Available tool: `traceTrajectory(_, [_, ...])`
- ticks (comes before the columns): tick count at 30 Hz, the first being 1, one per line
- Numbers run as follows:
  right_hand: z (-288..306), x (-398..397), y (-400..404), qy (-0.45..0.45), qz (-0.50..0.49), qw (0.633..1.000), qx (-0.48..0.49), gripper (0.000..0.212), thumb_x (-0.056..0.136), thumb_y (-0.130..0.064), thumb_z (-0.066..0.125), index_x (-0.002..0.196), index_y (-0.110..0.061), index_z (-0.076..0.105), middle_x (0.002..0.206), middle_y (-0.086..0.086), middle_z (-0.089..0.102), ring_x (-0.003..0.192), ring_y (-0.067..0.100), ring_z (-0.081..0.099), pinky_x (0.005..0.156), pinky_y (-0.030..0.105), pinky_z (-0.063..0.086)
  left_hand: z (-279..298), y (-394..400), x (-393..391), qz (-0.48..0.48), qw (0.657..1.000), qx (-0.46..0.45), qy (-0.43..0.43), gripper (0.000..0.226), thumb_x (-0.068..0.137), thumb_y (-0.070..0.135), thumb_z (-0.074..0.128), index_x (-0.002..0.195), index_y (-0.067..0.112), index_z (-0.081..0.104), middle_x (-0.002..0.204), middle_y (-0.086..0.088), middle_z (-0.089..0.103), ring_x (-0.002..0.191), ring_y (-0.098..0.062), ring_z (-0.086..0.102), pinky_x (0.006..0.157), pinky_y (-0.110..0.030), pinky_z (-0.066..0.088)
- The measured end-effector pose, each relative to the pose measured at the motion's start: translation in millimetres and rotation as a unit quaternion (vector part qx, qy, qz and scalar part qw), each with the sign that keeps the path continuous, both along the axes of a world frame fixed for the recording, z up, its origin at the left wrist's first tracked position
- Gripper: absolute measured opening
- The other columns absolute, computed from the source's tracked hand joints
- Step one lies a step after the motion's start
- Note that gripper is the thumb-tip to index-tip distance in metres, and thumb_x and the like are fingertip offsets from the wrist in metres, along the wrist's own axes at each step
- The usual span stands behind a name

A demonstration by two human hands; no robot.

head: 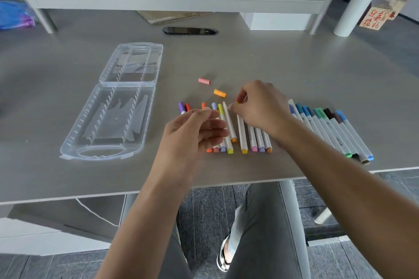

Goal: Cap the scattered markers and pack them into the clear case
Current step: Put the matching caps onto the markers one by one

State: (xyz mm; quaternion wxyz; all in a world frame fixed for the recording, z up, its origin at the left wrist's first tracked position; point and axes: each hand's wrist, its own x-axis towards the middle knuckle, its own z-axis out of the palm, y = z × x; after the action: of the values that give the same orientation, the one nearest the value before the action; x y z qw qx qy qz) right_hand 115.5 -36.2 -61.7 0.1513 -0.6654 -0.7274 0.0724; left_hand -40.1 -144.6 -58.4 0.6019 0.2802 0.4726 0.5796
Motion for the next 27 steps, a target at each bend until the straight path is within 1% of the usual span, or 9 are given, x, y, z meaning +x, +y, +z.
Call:
traceTrajectory(3, [-2,2,-3,0.003,-0.005,1.0,0.008,0.023,0.093,-0.042,0.07,0.096,-0.02,0.074,0.091,-0.002,0.073,0.084,0.02,0.066,0.068,0.03,0.046,0,0,-2,0.008,1.0,0.003,-0.007,0.022,0.101,0.012,0.054,0.094,0.0,0.071,0.081,-0.018,0.072,0.078,-0.029,0.072,0.079,-0.038,0.055])
traceTrajectory(5, [-4,4,-5,0.029,-0.002,0.999,0.013,0.022,0.094,-0.041,0.068,0.101,-0.021,0.074,0.093,-0.003,0.072,0.087,0.019,0.066,0.069,0.03,0.046,-1,-1,-4,0.012,1.0,0.003,-0.011,0.022,0.1,0.011,0.054,0.093,-0.001,0.07,0.08,-0.017,0.072,0.076,-0.028,0.071,0.074,-0.034,0.056])
traceTrajectory(9, [-3,1,-6,0.06,0.021,0.998,-0.003,0.019,0.093,-0.044,0.07,0.093,-0.025,0.073,0.082,-0.009,0.07,0.079,0.013,0.065,0.061,0.026,0.044,-4,-2,-7,0.012,1.0,-0.001,-0.016,0.021,0.1,0.012,0.055,0.096,-0.002,0.07,0.082,-0.018,0.071,0.075,-0.028,0.071,0.068,-0.03,0.058])
traceTrajectory(12, [-2,-7,-4,0.047,0.02,0.998,-0.027,0.019,0.092,-0.043,0.072,0.085,-0.026,0.073,0.077,-0.007,0.069,0.076,0.014,0.065,0.061,0.027,0.046,-6,-3,-10,0.013,1.0,0.002,-0.016,0.022,0.1,0.013,0.055,0.096,-0.002,0.07,0.082,-0.018,0.072,0.077,-0.029,0.071,0.071,-0.032,0.057])
traceTrajectory(16, [1,-18,4,-0.018,-0.003,0.999,-0.032,0.03,0.09,-0.045,0.07,0.082,-0.016,0.074,0.072,0.002,0.07,0.07,0.023,0.067,0.06,0.028,0.044,-7,-3,-15,0.014,1.0,0.008,-0.017,0.022,0.1,0.013,0.054,0.095,-0.001,0.071,0.082,-0.018,0.072,0.078,-0.029,0.071,0.072,-0.033,0.056])
traceTrajectory(18, [4,-23,7,-0.057,-0.005,0.998,-0.03,0.033,0.088,-0.046,0.069,0.074,-0.016,0.067,0.066,0.0,0.064,0.062,0.021,0.06,0.055,0.026,0.037,-8,-1,-18,0.014,1.0,0.008,-0.015,0.022,0.1,0.012,0.054,0.094,0.0,0.071,0.082,-0.018,0.072,0.077,-0.029,0.071,0.069,-0.031,0.057])
traceTrajectory(21, [4,-29,10,-0.062,-0.003,0.997,-0.034,0.039,0.086,-0.047,0.07,0.066,-0.019,0.054,0.059,-0.001,0.051,0.054,0.02,0.049,0.054,0.027,0.032,-8,0,-18,0.015,1.0,0.013,-0.005,0.021,0.1,0.01,0.055,0.093,0.0,0.071,0.08,-0.017,0.071,0.073,-0.027,0.07,0.066,-0.029,0.056])
traceTrajectory(24, [5,-26,11,-0.025,-0.007,0.999,-0.045,0.038,0.085,-0.046,0.07,0.066,-0.015,0.058,0.058,0.0,0.05,0.054,0.02,0.048,0.055,0.027,0.035,-11,1,-17,0.015,0.998,0.041,0.043,0.018,0.1,0.008,0.056,0.094,-0.001,0.07,0.078,-0.015,0.068,0.063,-0.024,0.061,0.063,-0.034,0.047])
traceTrajectory(27, [13,-16,10,0.073,-0.009,0.996,-0.058,0.047,0.089,-0.049,0.07,0.066,-0.008,0.063,0.055,0.002,0.048,0.053,0.02,0.045,0.059,0.03,0.037,-12,5,-17,0.014,0.992,0.074,0.104,0.013,0.098,0.005,0.059,0.096,-0.004,0.069,0.079,-0.016,0.066,0.058,-0.021,0.058,0.057,-0.034,0.045])
